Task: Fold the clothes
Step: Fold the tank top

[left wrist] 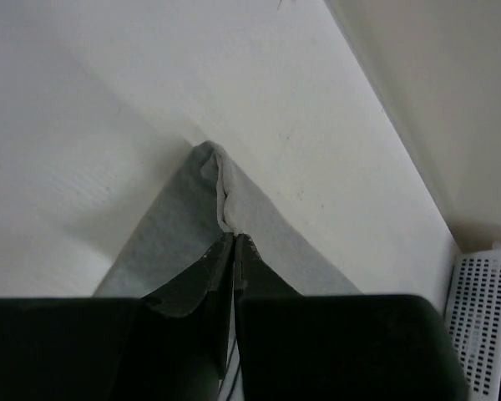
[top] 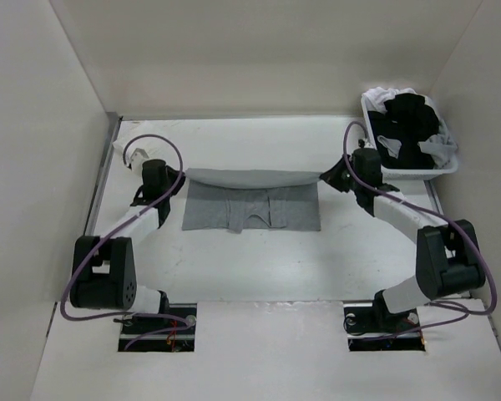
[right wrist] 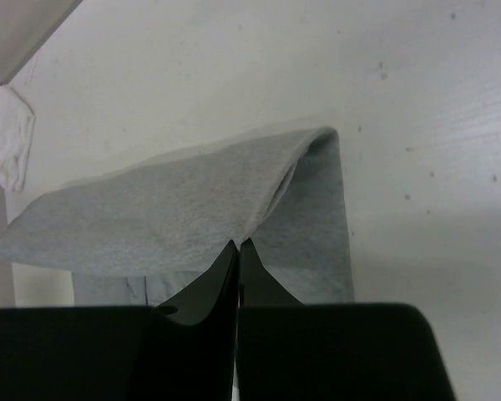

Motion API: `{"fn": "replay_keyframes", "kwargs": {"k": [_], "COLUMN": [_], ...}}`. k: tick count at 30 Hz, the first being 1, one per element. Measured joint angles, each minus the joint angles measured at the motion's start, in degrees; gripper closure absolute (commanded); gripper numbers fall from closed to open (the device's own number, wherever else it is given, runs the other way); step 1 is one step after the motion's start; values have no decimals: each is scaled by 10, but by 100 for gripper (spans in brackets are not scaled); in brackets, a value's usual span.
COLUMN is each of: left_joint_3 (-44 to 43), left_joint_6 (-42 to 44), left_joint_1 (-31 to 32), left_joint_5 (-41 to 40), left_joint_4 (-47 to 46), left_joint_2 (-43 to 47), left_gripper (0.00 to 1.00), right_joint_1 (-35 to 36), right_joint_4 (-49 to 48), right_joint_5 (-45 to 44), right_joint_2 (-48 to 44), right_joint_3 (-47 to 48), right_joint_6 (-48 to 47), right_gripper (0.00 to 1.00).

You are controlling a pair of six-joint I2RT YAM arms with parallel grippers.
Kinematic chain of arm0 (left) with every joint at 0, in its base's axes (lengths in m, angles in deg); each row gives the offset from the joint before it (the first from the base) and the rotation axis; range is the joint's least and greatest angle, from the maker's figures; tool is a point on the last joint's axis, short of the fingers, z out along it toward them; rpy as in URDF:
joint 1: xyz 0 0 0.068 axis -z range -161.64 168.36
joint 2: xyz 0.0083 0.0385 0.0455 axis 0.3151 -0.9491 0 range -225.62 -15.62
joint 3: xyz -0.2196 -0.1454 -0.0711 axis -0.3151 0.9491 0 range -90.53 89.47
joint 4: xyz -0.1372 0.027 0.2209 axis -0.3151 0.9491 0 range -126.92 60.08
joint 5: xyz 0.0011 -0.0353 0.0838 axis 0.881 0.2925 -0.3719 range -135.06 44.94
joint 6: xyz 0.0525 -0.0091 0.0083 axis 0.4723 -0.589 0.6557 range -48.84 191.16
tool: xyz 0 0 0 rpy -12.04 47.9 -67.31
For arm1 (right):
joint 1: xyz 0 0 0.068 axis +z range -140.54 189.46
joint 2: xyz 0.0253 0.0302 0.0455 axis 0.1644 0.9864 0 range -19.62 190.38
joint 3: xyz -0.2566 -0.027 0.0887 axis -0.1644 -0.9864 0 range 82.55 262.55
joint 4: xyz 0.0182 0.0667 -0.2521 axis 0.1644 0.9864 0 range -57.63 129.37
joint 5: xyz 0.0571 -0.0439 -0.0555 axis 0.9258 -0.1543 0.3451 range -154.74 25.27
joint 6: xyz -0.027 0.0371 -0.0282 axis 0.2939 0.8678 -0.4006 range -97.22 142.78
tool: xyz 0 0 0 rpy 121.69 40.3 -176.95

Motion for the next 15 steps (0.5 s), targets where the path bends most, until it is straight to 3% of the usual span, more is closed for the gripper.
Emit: {"fn": "replay_keyframes", "kwargs": {"k": [15], "left_joint_3": [207], "left_joint_6": [-3], "left_joint_1": [-24], "left_joint_5": [47], "left_joint_4": [9], "left_joint_2": [270], "left_gripper": [100], "right_joint_1": [84], "right_joint_4": [-33], "right_joint_5": [-76], "right_joint_2": [-224], "right_joint_3": [-245], "right_joint_6": [34], "right_gripper": [100]}}
